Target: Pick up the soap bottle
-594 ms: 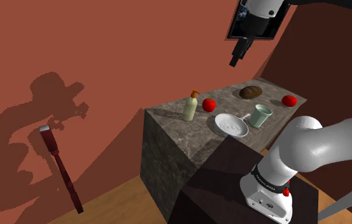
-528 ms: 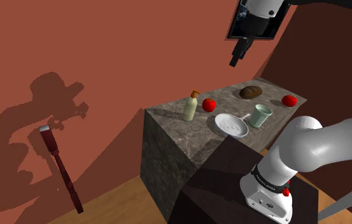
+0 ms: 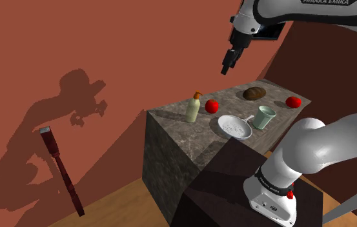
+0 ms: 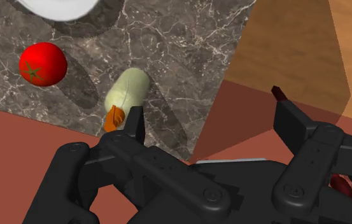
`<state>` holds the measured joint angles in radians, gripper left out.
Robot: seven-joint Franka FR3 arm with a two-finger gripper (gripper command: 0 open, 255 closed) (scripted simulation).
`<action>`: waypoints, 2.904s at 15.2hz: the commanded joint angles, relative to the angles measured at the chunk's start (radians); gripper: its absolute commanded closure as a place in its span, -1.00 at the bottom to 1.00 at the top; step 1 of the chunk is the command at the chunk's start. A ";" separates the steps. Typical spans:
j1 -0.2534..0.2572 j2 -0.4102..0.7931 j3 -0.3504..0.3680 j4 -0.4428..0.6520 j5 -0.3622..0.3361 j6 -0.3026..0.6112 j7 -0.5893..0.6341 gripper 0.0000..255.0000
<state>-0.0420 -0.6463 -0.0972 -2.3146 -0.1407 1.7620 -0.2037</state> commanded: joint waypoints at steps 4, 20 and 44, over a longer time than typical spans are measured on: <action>-0.008 0.156 -0.052 0.011 0.000 0.135 -0.031 -1.00; -0.045 0.733 -0.190 0.233 0.142 0.433 -0.223 -1.00; -0.095 0.999 -0.179 0.347 0.249 0.554 -0.308 1.00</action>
<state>-0.1374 0.3516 -0.2764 -1.9665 0.1089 2.3161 -0.5121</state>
